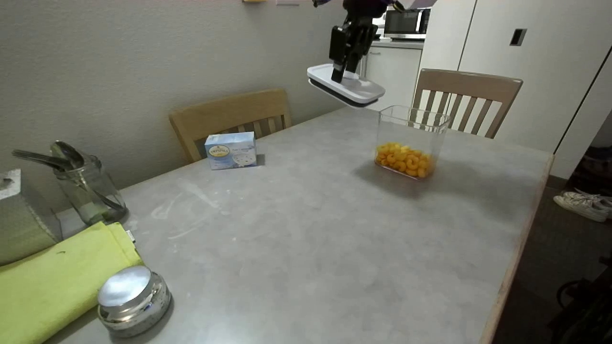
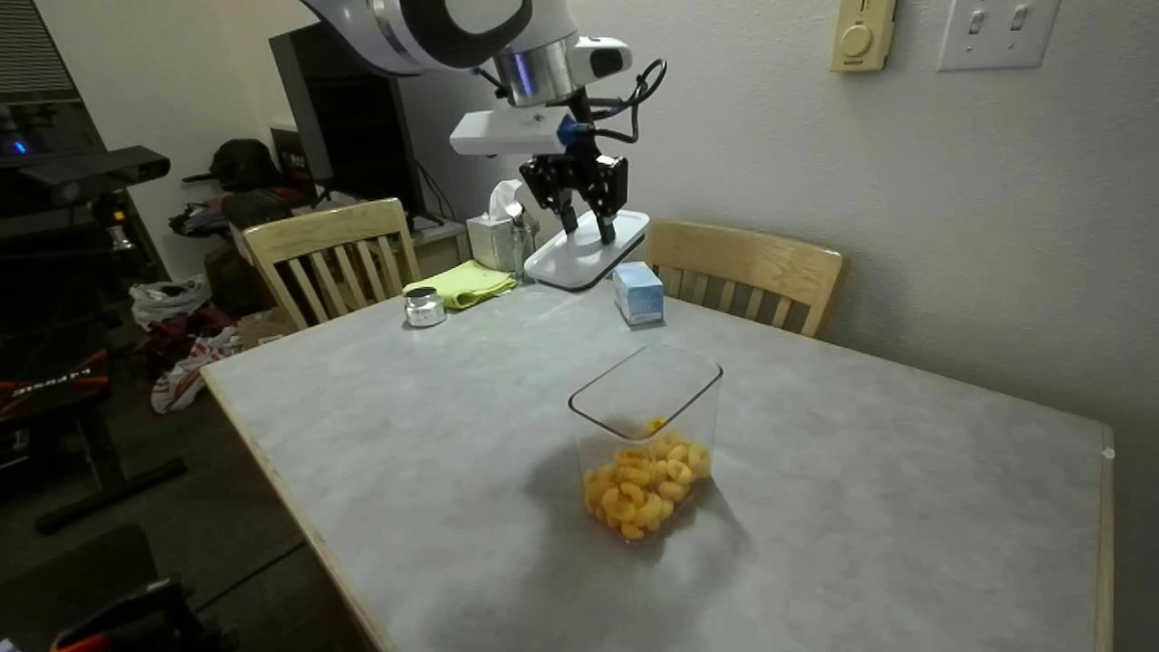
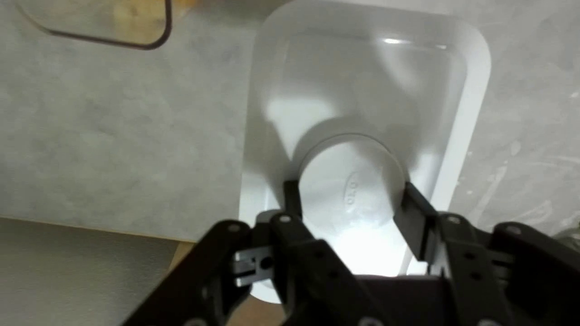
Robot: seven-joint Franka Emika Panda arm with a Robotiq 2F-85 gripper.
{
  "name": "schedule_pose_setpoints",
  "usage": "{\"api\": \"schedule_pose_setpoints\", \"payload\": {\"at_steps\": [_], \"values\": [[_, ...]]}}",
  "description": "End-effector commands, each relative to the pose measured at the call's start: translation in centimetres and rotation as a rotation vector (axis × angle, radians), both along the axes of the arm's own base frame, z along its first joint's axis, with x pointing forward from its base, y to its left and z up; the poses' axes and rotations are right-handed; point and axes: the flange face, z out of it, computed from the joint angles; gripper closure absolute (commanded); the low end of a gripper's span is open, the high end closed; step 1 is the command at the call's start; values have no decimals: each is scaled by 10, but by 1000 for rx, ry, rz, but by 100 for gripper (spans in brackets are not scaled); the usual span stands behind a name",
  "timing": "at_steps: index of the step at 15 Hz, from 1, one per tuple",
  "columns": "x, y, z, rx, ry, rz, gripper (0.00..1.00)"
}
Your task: Place the white lid on top of the clear container
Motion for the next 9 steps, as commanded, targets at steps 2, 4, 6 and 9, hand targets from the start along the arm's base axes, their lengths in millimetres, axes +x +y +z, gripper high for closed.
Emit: {"api": "schedule_pose_setpoints", "payload": {"at_steps": [2, 4, 6, 9], "values": [[-14, -43, 35, -18, -35, -26, 71], [-18, -66, 40, -26, -56, -41, 71], [-23, -94, 40, -29, -50, -73, 71], [-32, -131, 31, -32, -24, -113, 71]]}}
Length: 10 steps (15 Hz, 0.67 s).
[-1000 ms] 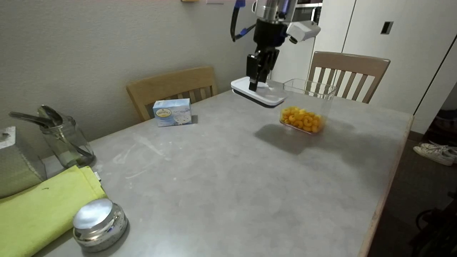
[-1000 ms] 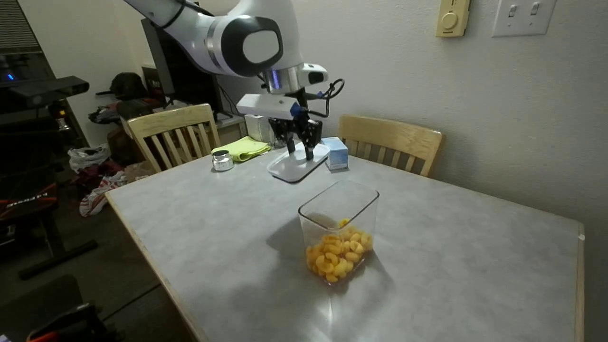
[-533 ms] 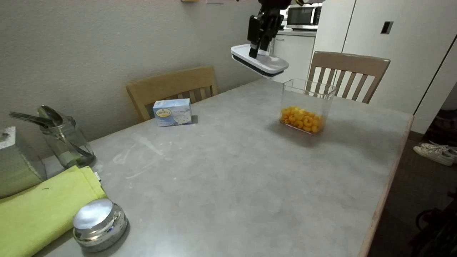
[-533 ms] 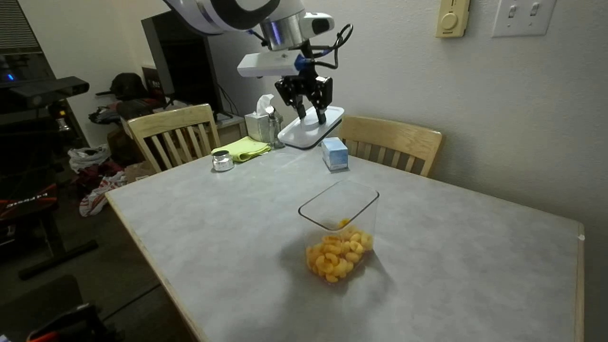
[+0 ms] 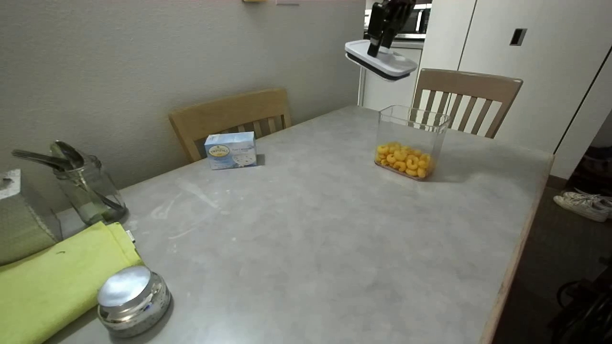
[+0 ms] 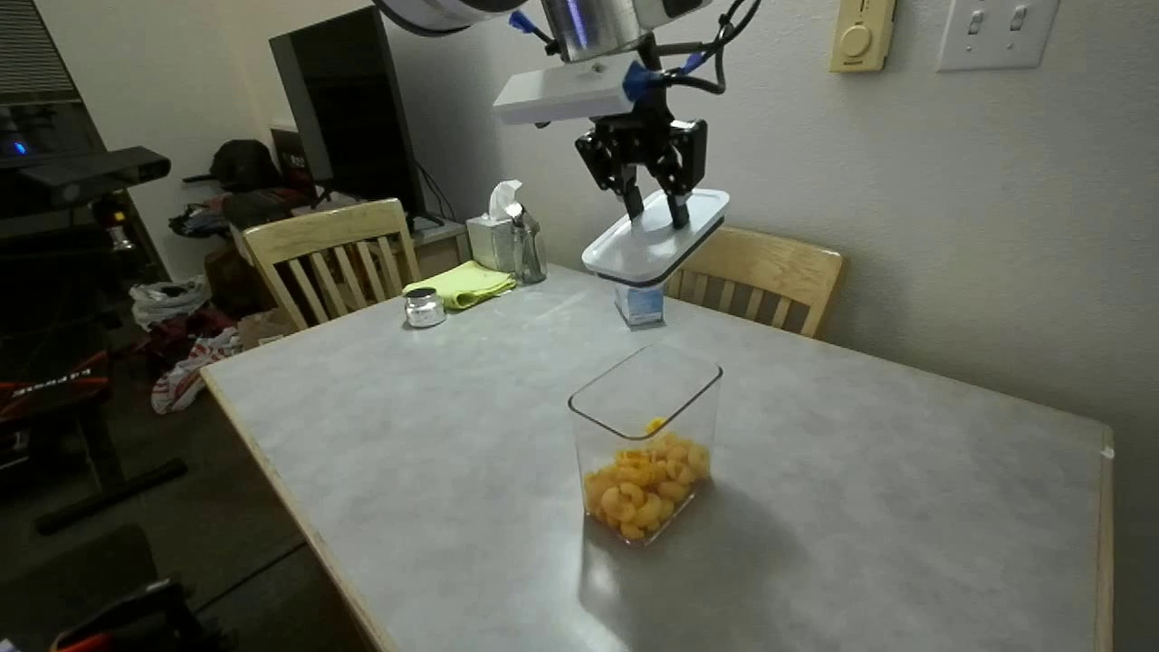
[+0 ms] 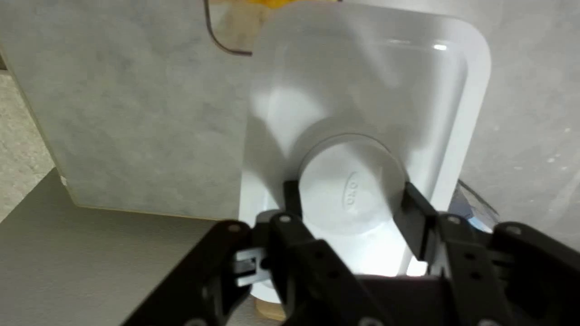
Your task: Place the white lid on top of the clear container
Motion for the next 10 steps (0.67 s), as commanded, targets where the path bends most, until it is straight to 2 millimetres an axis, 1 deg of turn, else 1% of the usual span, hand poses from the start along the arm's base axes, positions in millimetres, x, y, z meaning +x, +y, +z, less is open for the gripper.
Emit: {"api": "schedule_pose_setpoints", "payload": {"at_steps": [1, 3, 5, 10], "values": [[-19, -38, -8, 15, 37, -22, 71], [-28, -53, -21, 41, 83, -40, 71], [-38, -60, -35, 69, 133, -56, 71], [-47, -58, -67, 116, 209, -53, 71]]}}
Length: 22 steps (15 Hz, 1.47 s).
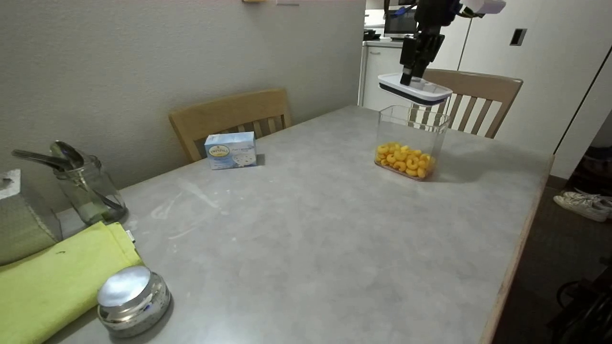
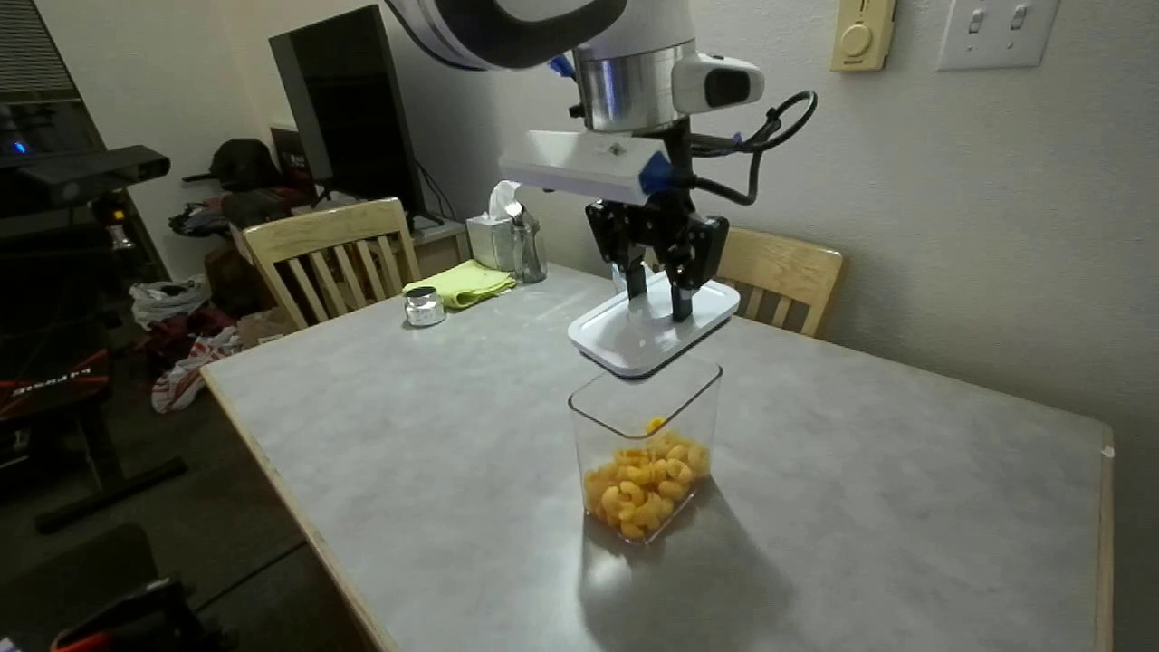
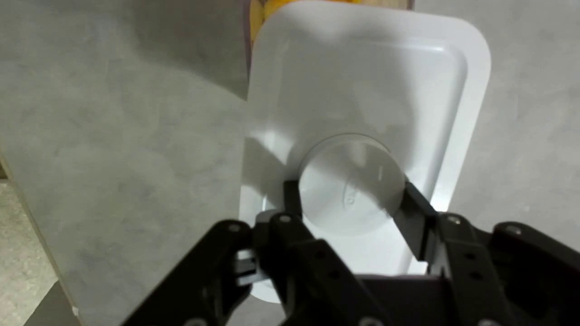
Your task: Place the white lid on top of the clear container
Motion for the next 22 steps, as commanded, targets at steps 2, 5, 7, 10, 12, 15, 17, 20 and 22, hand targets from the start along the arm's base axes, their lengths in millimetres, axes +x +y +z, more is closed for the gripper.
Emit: {"api": "schedule_pose_setpoints", "payload": {"at_steps": [2, 5, 7, 10, 12, 15, 17, 20, 22], "values": [[-10, -1, -19, 29, 56, 61, 71], [-10, -5, -27, 18, 88, 107, 71], [-10, -7, -33, 16, 103, 135, 71], [-12, -9, -39, 26, 113, 175, 71], [-11, -11, -41, 29, 105, 193, 71], [-8, -14, -44, 33, 88, 210, 71], [-6, -15, -44, 34, 80, 208, 71], [-4, -12, -45, 51, 59, 178, 71], [-3, -9, -50, 54, 53, 162, 71]]}}
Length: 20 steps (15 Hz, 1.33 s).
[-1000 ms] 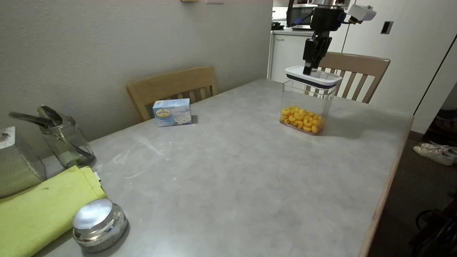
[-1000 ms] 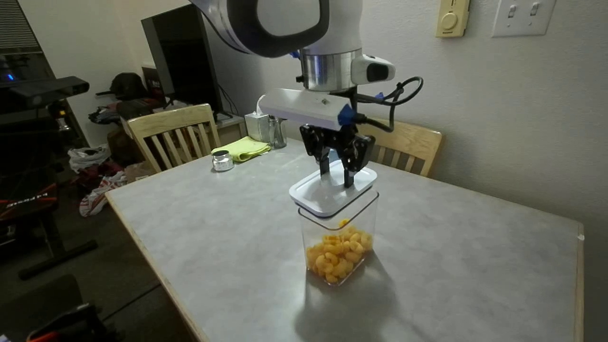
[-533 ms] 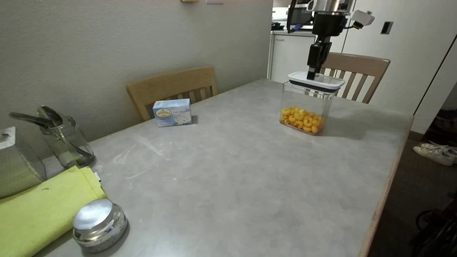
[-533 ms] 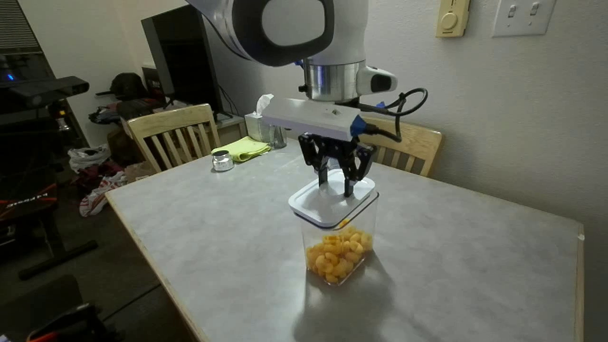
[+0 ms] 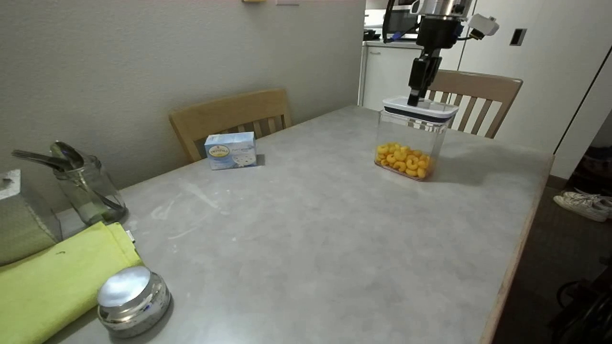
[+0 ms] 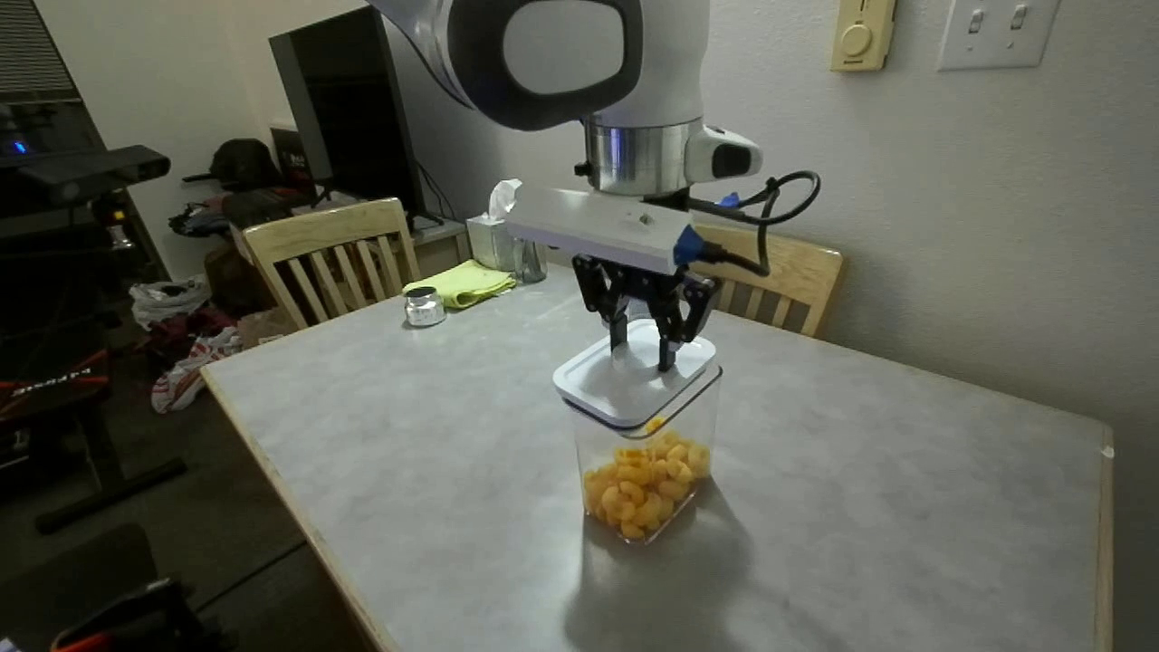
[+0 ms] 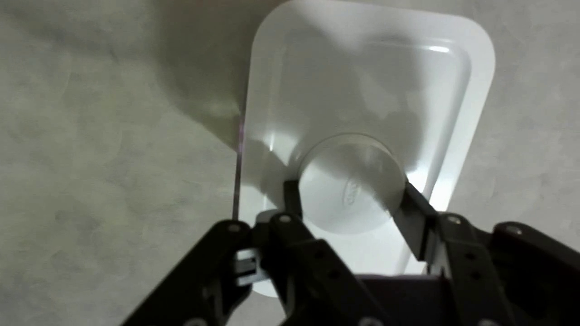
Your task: Place the white lid on top of the clear container
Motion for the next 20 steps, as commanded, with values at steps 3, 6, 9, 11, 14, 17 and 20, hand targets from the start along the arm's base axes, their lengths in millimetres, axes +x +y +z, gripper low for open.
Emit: {"api": "schedule_pose_setpoints", "payload": {"at_steps": [3, 6, 9, 11, 14, 17, 20], "values": [[5, -1, -14, -1, -31, -31, 71], [8, -5, -16, -23, -54, -43, 71], [10, -5, -21, -28, -68, -51, 71], [11, -4, -24, -30, -70, -55, 71], [9, -3, -27, -37, -61, -61, 20], [9, 4, -17, -49, -68, -71, 2], [9, 16, -2, -78, -83, -78, 0]]}}
